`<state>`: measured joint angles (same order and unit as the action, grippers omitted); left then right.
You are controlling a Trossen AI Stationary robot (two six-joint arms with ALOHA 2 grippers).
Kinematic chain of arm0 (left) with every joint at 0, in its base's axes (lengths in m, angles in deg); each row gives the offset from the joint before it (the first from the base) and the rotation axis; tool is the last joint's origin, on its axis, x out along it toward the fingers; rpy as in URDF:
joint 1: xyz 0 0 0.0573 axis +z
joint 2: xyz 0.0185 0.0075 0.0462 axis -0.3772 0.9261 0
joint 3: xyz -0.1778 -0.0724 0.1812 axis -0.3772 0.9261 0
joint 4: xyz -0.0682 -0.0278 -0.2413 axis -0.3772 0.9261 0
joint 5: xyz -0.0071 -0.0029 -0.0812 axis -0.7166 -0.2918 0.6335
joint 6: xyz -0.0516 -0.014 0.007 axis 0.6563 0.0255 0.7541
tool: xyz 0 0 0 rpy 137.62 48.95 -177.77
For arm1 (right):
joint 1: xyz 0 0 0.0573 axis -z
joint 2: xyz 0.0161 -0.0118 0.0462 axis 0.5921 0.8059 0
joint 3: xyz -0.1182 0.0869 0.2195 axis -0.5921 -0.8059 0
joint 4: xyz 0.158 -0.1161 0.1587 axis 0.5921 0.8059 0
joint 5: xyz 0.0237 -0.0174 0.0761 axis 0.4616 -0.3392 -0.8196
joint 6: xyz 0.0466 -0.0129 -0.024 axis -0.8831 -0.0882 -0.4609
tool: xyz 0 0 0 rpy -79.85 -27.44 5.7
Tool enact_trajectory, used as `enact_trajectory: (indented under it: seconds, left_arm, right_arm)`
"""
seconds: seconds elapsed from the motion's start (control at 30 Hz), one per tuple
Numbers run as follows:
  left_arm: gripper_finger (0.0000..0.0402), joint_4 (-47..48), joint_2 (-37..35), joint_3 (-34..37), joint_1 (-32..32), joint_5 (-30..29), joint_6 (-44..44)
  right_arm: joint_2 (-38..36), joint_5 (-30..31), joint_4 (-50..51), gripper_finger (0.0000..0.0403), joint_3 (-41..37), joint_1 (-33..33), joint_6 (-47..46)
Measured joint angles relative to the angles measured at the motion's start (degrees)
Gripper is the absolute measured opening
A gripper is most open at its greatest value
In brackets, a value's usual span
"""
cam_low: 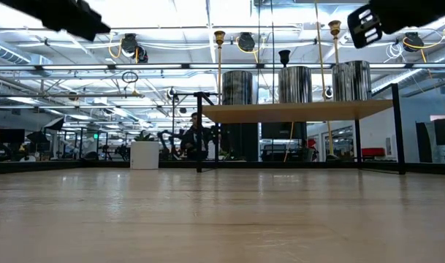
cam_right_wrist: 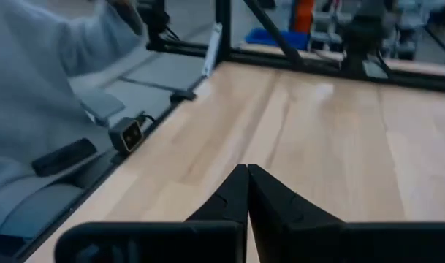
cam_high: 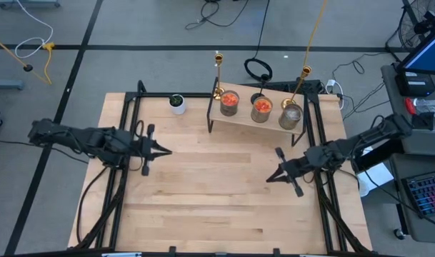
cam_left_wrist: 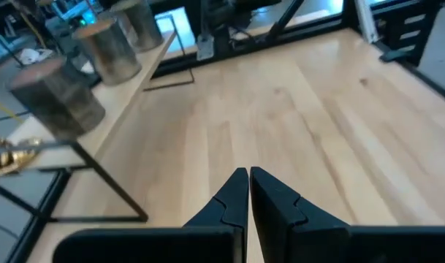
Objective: Pick & Place candle stick holders
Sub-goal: Return to Home Position
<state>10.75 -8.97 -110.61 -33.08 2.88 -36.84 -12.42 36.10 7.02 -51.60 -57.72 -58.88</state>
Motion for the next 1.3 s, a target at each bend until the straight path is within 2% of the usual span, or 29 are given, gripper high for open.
enact_trajectory:
  seconds: [0.17,0.33,0.47,0.67,0.93,1.1,1.3]
  left_arm:
    - [0.0024,-3.25,-3.03,5.63,2.58,0.10,-0.15]
    - [0.0024,-3.38,-7.38,7.98,6.06,0.17,-0.81]
    - [0.0024,-3.17,-11.20,8.78,8.88,4.90,-2.66]
    - [0.0024,-2.92,-15.40,8.81,12.46,13.02,-4.68]
    - [0.0024,-1.00,-18.34,8.84,15.97,13.80,-5.03]
    - [0.0024,-0.92,-19.09,8.89,17.01,18.09,-5.15]
    - [0.0024,-7.13,-19.11,13.57,17.75,21.01,-5.14]
  right_arm:
    - [-5.59,-1.33,-8.68,0.0002,-7.96,1.65,1.74]
    - [-10.84,-1.29,-19.65,0.0001,-15.97,4.25,3.39]
    - [-14.32,-1.27,-24.30,0.0001,-20.85,6.32,3.35]
    - [-17.97,-1.29,-24.13,0.0001,-24.92,9.06,2.30]
    - [-20.30,-1.42,-23.04,0.0000,-25.70,11.92,3.08]
    - [-21.42,-1.41,-18.50,0.0000,-25.75,13.56,3.13]
    - [-21.44,-1.29,-17.69,0.0000,-25.79,15.10,2.15]
